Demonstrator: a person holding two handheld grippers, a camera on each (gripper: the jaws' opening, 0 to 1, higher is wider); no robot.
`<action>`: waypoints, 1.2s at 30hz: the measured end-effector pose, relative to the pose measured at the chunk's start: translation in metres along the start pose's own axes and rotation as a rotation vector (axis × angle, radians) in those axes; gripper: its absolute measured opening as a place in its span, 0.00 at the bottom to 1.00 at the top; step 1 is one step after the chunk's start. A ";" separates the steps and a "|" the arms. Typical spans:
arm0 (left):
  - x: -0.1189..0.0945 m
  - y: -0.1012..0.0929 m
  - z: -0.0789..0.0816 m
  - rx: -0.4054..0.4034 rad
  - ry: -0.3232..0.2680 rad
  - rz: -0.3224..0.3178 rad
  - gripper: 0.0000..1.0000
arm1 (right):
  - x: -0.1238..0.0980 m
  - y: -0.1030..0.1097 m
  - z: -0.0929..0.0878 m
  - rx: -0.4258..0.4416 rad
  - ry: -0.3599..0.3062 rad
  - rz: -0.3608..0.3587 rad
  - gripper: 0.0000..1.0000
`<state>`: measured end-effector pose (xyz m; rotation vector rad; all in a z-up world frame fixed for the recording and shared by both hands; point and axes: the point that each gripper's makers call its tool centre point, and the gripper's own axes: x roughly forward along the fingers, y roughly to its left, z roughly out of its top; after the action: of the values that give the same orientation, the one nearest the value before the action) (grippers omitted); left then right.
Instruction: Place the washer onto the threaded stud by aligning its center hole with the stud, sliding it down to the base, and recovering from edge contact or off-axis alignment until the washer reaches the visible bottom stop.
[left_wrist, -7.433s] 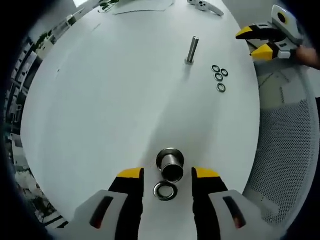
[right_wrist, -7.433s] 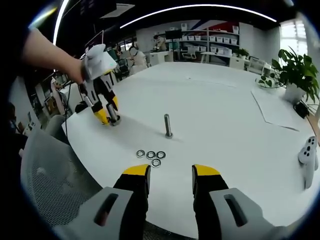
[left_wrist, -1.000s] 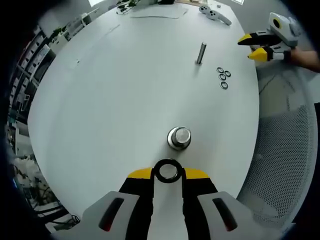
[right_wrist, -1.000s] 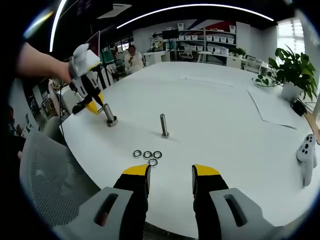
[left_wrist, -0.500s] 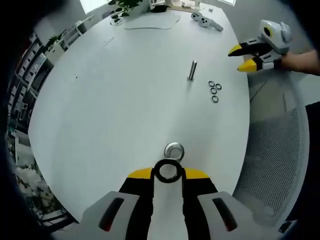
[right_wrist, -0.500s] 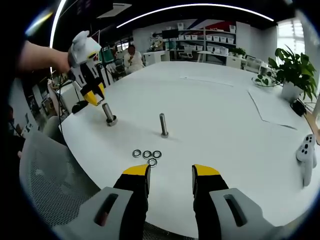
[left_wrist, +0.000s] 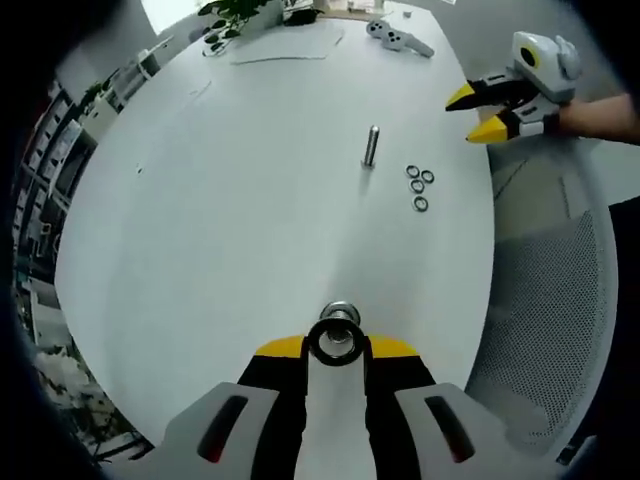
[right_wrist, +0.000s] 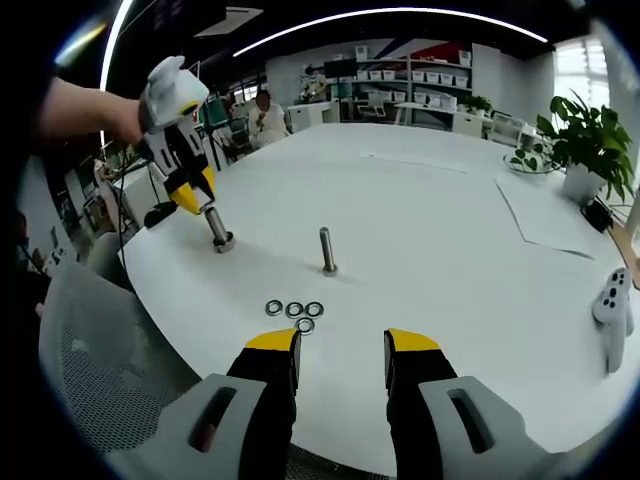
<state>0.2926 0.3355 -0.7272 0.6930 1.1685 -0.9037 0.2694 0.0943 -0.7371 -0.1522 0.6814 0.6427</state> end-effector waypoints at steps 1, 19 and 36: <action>0.001 0.000 0.001 0.004 0.002 -0.001 0.19 | 0.000 0.000 0.000 0.000 -0.001 0.000 0.36; 0.017 0.000 -0.001 0.055 0.044 0.002 0.19 | -0.001 0.000 0.000 0.002 -0.001 -0.002 0.36; 0.043 -0.001 -0.007 0.051 0.080 0.004 0.19 | 0.000 -0.001 -0.002 0.002 0.008 -0.007 0.36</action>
<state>0.2939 0.3308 -0.7707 0.7787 1.2183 -0.9124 0.2695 0.0932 -0.7387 -0.1556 0.6889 0.6351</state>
